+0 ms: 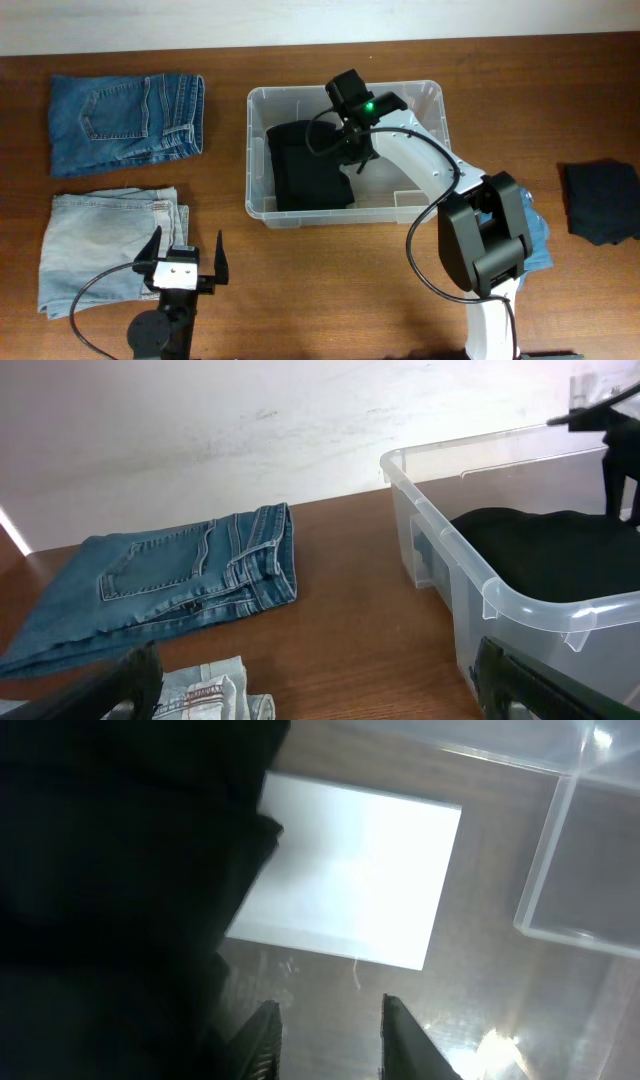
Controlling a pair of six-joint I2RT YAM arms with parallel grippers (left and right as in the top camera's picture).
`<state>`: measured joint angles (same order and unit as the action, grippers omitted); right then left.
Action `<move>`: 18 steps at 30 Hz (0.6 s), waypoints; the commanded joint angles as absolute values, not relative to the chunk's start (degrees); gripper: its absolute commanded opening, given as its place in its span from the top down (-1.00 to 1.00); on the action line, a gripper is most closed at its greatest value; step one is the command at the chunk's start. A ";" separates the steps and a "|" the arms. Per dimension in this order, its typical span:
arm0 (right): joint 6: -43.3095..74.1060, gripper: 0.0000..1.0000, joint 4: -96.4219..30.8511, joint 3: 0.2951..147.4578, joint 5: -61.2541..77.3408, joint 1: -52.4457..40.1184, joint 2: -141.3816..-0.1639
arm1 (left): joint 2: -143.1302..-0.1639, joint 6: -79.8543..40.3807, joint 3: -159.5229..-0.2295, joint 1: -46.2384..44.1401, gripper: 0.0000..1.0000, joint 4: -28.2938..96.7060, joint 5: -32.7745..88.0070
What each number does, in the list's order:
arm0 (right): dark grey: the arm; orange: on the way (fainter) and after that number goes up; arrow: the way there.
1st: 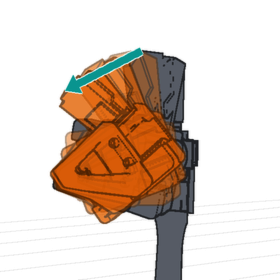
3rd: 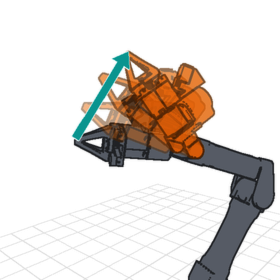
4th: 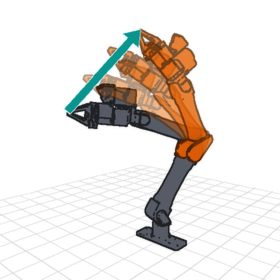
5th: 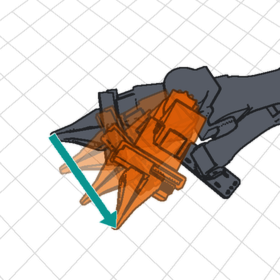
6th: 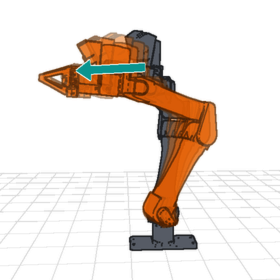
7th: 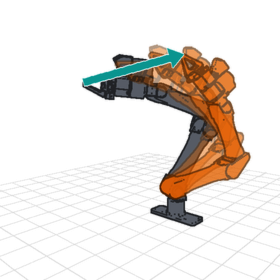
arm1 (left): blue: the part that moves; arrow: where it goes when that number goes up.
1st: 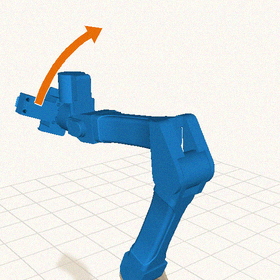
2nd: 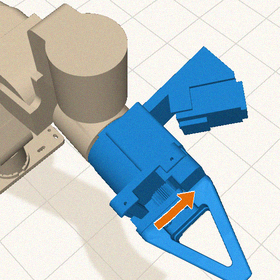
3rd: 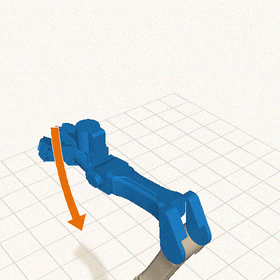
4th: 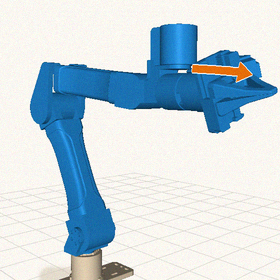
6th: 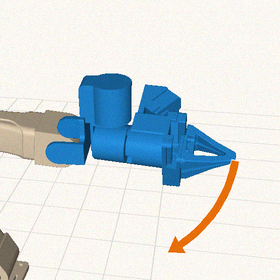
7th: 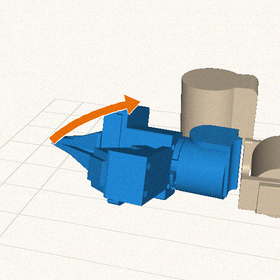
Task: Pack container
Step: 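Lower the black garment into the container's left side and release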
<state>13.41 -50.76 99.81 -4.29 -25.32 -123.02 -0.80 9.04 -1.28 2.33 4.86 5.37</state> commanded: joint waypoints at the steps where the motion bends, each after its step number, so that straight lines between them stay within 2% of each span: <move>1: 13.52 0.49 -51.27 97.86 -5.23 -25.02 -123.50 | -0.40 9.78 -0.84 2.57 -0.99 4.75 5.15; 8: 13.67 0.53 -50.48 94.04 -4.49 -25.10 -123.50 | -0.40 9.80 -0.84 2.57 -0.99 4.75 5.13; 14: 13.93 0.64 -49.06 92.42 0.40 -25.10 -123.50 | -0.40 9.80 -0.84 2.57 -0.99 4.73 5.13; 18: 13.89 0.81 -48.66 92.42 3.92 -25.10 -123.50 | -0.40 9.80 -0.84 2.57 -0.99 4.73 5.13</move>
